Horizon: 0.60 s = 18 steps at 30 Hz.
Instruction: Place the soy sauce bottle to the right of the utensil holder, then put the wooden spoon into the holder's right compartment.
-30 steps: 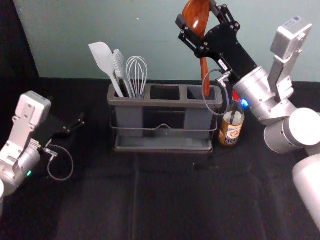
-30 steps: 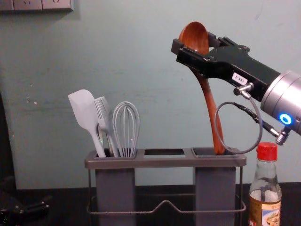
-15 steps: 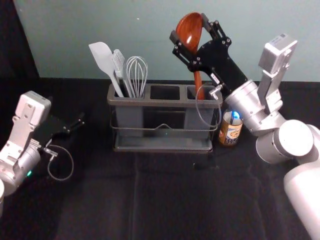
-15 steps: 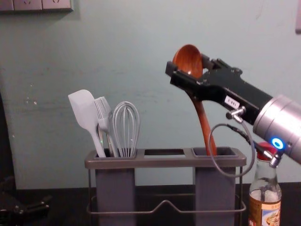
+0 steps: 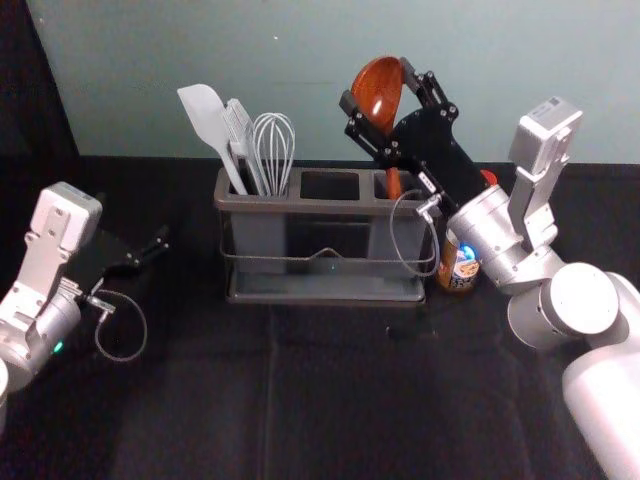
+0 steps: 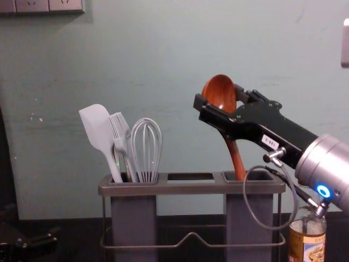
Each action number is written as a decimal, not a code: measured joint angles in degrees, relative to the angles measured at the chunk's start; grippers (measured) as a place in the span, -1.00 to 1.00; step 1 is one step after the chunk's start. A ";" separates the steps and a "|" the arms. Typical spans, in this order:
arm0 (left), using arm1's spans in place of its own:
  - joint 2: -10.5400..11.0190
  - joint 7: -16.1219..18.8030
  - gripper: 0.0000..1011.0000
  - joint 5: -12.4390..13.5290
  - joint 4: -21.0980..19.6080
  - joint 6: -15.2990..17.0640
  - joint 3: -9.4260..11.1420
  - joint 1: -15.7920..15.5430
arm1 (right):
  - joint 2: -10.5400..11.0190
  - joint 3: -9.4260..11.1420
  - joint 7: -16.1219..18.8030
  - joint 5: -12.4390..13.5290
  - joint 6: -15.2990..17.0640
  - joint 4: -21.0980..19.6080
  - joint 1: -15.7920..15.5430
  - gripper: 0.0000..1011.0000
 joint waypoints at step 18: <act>0.01 0.00 0.99 0.00 0.00 0.00 0.00 0.00 | -0.60 0.93 -0.40 0.04 -0.31 -0.11 -1.07 0.91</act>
